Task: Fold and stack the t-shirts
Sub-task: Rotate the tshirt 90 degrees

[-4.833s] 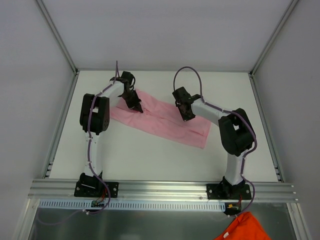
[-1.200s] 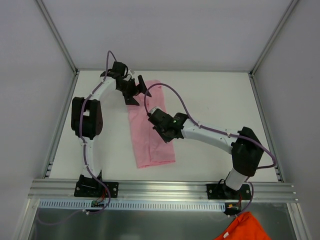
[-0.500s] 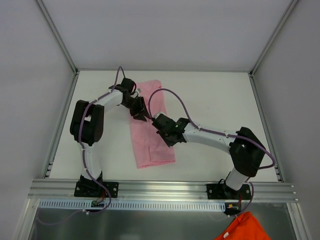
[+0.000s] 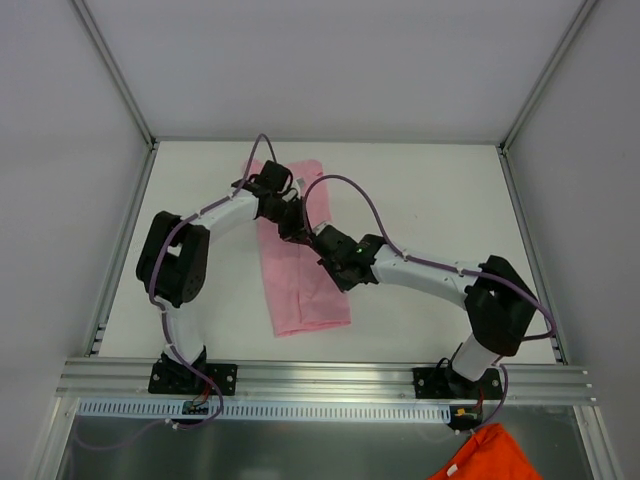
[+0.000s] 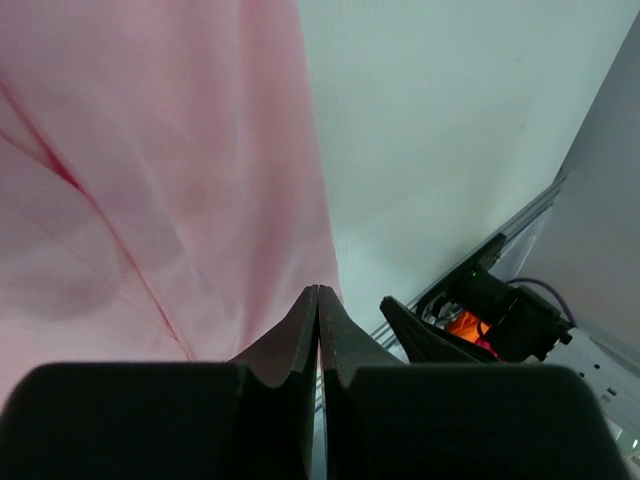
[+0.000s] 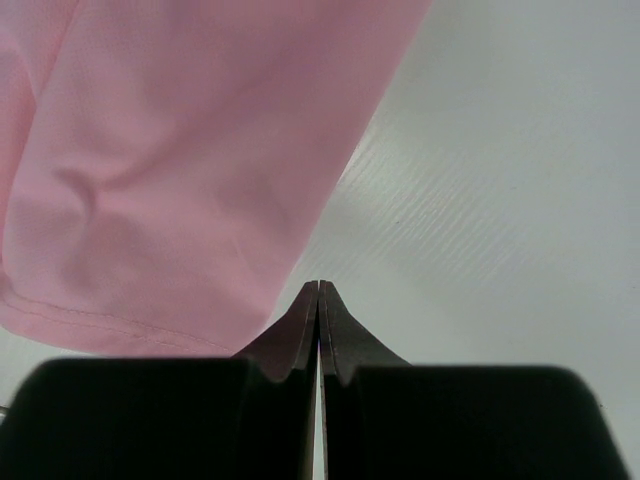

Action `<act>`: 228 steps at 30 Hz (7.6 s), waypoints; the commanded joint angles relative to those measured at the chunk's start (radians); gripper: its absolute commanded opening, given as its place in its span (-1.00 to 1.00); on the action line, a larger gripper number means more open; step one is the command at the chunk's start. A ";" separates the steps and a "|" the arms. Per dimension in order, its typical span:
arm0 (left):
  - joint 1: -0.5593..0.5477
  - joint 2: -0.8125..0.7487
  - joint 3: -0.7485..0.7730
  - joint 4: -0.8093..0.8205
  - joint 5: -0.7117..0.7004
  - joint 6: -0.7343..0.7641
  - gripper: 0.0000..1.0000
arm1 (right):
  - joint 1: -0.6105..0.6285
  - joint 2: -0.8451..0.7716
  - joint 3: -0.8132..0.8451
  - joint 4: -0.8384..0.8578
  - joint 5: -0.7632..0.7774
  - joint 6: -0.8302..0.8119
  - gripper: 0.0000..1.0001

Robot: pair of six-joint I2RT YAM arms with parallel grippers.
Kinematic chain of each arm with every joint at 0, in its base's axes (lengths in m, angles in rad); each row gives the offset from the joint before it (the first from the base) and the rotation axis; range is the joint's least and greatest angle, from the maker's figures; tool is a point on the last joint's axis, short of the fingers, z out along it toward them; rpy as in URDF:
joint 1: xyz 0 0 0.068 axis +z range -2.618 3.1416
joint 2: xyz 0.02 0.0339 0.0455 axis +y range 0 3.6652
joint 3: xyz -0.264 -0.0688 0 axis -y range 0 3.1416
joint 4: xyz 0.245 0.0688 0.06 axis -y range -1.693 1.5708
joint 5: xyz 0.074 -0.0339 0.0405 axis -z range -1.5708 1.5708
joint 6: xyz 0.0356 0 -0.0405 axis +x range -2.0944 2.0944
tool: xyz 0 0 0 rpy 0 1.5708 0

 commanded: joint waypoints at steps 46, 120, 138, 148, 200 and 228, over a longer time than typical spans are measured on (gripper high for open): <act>-0.130 0.013 0.037 -0.119 -0.117 0.007 -1.00 | -0.288 -0.356 0.326 -0.158 0.003 -0.143 -0.98; 0.245 0.536 0.679 -0.238 -0.502 -0.093 -1.00 | -0.287 -0.714 0.071 -0.498 0.021 -0.041 -0.98; 0.167 0.576 0.722 -0.200 -0.357 -0.013 -1.00 | -0.285 -0.715 0.048 -0.483 -0.005 -0.048 -0.98; 0.260 0.423 0.743 -0.232 -0.497 0.004 -0.71 | -0.287 -0.741 -0.100 -0.383 -0.079 0.033 -0.98; 0.210 0.527 0.720 -0.499 -0.623 -0.045 -1.00 | -0.025 -0.579 0.237 -0.480 -0.051 0.071 -0.98; 0.238 -0.218 0.203 -0.214 -0.480 -0.100 0.97 | 0.063 -0.678 -0.283 -0.149 -0.088 0.242 0.99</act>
